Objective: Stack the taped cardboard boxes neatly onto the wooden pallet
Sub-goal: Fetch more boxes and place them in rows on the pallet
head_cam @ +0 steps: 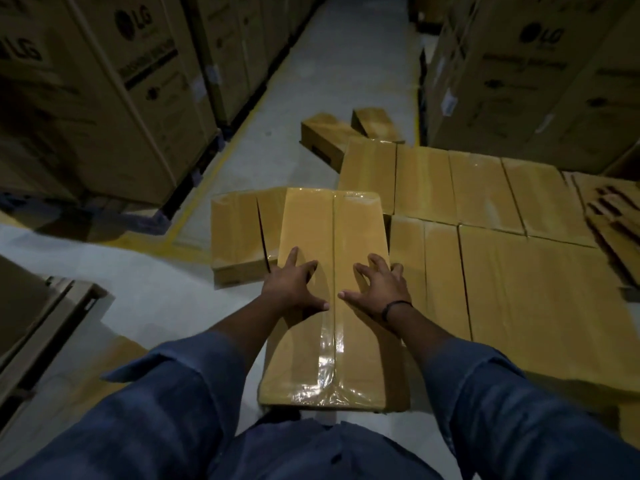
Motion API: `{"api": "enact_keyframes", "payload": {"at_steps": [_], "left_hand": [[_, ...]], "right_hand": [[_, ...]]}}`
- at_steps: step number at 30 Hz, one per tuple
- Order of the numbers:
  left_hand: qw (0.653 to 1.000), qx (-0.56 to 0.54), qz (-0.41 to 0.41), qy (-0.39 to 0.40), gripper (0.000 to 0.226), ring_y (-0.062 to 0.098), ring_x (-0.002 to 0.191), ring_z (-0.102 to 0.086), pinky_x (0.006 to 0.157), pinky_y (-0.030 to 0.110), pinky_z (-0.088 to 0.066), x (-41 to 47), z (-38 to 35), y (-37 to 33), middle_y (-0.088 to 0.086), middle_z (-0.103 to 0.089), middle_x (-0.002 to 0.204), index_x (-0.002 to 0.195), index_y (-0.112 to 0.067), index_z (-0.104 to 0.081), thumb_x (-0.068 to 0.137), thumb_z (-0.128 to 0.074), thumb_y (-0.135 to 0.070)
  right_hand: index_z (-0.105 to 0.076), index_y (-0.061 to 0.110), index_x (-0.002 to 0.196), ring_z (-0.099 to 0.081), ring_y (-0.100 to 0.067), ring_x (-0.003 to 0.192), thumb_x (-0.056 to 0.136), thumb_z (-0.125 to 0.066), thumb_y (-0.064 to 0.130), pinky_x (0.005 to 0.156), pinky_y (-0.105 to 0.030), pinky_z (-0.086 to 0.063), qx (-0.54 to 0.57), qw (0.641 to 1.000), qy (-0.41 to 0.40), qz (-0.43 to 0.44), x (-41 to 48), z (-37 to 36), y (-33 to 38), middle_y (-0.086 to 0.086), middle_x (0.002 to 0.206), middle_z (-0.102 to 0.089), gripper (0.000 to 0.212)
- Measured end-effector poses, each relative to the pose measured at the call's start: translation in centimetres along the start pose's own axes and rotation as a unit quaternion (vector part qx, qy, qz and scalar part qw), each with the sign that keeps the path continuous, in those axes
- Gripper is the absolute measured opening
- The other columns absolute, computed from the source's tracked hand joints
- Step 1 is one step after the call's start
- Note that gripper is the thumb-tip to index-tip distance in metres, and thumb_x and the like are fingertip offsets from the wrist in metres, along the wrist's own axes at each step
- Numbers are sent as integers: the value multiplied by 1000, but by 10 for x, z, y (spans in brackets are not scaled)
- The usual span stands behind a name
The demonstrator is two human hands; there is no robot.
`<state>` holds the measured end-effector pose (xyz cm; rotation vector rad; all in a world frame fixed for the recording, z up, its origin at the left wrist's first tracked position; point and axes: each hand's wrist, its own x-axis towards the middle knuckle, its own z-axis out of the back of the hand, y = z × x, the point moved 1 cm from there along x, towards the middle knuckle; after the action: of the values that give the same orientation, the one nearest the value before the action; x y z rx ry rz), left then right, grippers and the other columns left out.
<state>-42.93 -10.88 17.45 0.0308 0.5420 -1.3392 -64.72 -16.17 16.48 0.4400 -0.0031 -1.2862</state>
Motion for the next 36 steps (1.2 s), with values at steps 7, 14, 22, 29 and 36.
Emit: {"api": "enact_keyframes", "payload": {"at_steps": [7, 14, 22, 29, 36], "left_hand": [[999, 12, -18, 38, 130, 51, 149, -24, 112, 65, -38, 47, -6, 6, 4, 10, 172, 158, -45, -25, 46, -77, -87], [997, 12, -34, 65, 124, 54, 147, -21, 113, 63, -38, 99, -2, 16, 4, 9, 172, 160, -42, -23, 58, -84, -76], [992, 38, -46, 113, 117, 53, 147, -21, 111, 64, -40, 165, -6, 14, 2, 10, 173, 161, -41, -23, 65, -85, -70], [988, 49, -60, 131, 116, 53, 146, -24, 110, 62, -41, 225, -39, 10, 2, 11, 172, 161, -41, -22, 66, -84, -70], [989, 38, -76, 118, 113, 53, 146, -23, 111, 64, -40, 288, -89, 14, 0, 10, 172, 160, -41, -23, 68, -83, -69]], "right_hand": [[-47, 39, 148, -26, -32, 137, 71, -63, 84, 111, -47, -38, 1, 1000, 7, -17, 24, -7, -9, 10, 162, -21, 90], [-48, 39, 146, -27, -31, 135, 71, -64, 83, 108, -46, -40, 0, 999, 20, -45, 77, -16, -6, 11, 160, -22, 88], [-50, 40, 144, -25, -34, 136, 72, -68, 78, 108, -48, -40, 25, 993, 64, -96, 133, -42, -22, 10, 162, -20, 83], [-48, 39, 146, -25, -36, 136, 72, -66, 81, 107, -50, -41, 21, 989, 82, -122, 180, -76, -54, 9, 162, -19, 87], [-48, 41, 145, -26, -37, 137, 72, -66, 81, 108, -47, -40, 14, 988, 68, -135, 229, -123, -90, 9, 163, -19, 85]]}}
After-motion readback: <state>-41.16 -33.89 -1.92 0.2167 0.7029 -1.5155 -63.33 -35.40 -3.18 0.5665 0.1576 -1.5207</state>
